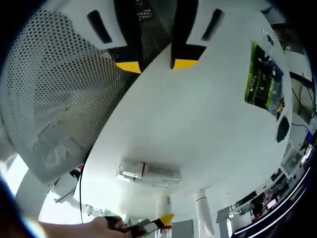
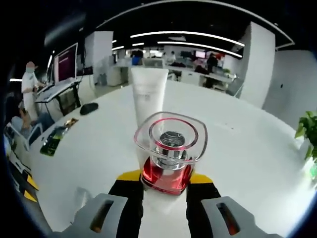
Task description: Arrange the skincare products in the storage area until every visible bottle or jar stands upright without overlapping.
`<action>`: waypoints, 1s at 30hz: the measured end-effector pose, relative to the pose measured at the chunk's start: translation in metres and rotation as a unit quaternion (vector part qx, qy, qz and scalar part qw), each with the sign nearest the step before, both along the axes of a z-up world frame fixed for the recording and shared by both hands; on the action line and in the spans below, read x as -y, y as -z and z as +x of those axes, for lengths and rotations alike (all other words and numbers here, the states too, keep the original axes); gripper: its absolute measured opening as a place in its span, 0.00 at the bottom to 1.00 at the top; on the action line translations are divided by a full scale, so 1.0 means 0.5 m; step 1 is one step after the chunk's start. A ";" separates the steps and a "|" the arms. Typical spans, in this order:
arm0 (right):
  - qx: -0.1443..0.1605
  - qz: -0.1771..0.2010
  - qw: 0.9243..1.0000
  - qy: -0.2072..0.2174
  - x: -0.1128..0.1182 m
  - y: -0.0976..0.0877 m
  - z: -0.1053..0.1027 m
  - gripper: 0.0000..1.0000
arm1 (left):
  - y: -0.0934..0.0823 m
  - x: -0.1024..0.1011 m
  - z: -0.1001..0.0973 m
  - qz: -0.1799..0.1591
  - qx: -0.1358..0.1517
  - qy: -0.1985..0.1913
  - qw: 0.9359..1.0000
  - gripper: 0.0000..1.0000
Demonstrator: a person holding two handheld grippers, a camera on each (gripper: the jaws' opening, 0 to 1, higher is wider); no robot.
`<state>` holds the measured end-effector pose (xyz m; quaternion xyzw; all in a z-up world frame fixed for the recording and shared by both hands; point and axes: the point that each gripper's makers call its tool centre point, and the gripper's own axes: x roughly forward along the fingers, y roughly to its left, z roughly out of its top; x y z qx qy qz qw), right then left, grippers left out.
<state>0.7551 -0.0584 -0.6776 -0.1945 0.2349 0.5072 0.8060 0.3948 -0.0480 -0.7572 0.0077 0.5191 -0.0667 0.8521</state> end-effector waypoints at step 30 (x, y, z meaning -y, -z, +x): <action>0.008 -0.005 1.000 -0.016 -0.069 0.007 0.072 0.28 | 0.002 -0.002 -0.004 0.000 -0.004 -0.003 1.000 0.13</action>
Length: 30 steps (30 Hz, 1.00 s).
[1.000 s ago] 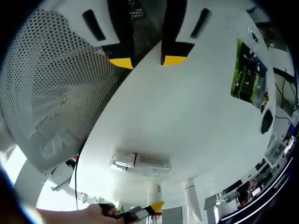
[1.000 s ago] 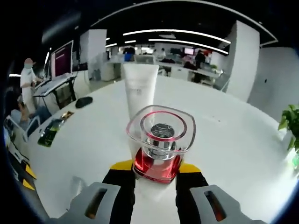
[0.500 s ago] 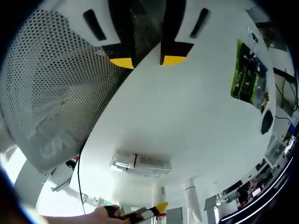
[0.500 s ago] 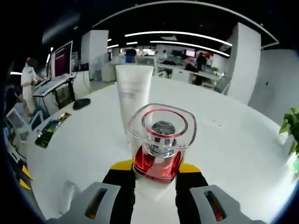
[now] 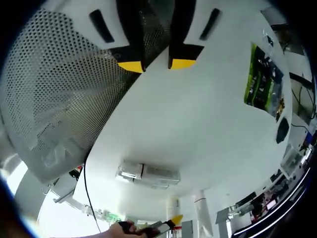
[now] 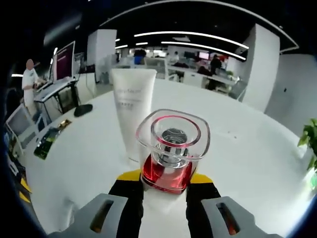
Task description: Arrange the skincare products in the storage area until every visible bottle or jar stands upright without overlapping.
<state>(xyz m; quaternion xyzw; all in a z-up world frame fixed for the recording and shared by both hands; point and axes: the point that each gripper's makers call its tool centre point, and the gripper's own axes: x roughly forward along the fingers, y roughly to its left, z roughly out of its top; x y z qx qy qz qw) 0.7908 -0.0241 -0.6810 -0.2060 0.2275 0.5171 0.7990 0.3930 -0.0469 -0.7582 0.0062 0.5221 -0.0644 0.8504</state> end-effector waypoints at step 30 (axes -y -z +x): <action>-0.008 -0.016 1.000 -0.015 -0.059 0.013 0.034 0.28 | 0.002 -0.004 -0.002 0.001 -0.004 -0.006 1.000 0.12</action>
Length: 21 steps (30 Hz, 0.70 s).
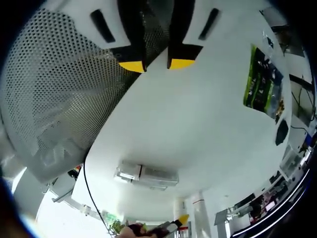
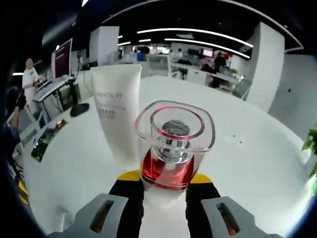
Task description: Arrange the skincare products in the storage area until every visible bottle or jar stands upright without overlapping.
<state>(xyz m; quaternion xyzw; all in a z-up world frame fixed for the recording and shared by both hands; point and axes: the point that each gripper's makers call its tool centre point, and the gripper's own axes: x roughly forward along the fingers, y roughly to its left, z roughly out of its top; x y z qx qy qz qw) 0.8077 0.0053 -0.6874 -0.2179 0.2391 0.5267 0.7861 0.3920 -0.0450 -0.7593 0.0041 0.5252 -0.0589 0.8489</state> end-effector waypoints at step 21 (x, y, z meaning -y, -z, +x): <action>-0.048 0.002 0.999 -0.002 0.012 0.008 -0.007 0.31 | 0.000 0.004 -0.001 0.000 -0.002 0.009 1.000 0.11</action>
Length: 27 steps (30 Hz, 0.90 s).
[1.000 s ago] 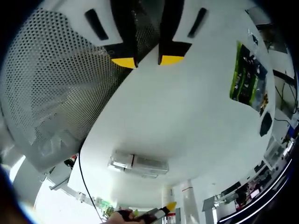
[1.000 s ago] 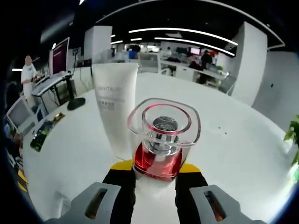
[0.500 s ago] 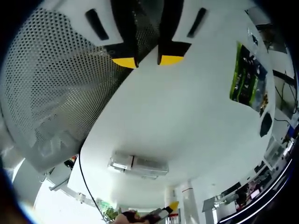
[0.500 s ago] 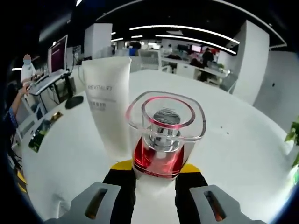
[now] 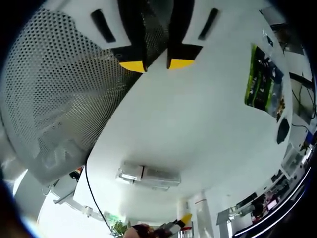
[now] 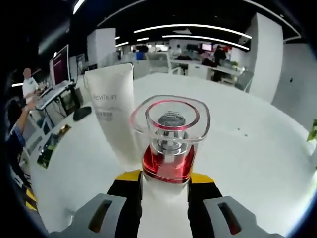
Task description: Arrange the skincare products in the storage area until every visible bottle or jar stands upright without overlapping.
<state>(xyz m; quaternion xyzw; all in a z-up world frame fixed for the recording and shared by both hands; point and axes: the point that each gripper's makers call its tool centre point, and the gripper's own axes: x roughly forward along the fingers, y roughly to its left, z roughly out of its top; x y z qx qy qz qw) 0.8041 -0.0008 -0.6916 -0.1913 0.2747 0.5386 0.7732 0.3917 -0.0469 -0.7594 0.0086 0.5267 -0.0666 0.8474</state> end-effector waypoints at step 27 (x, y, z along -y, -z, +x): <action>0.045 -0.132 0.977 -0.164 0.001 0.019 -0.010 0.26 | 0.002 -0.008 -0.005 0.006 -0.006 -0.005 1.000 0.09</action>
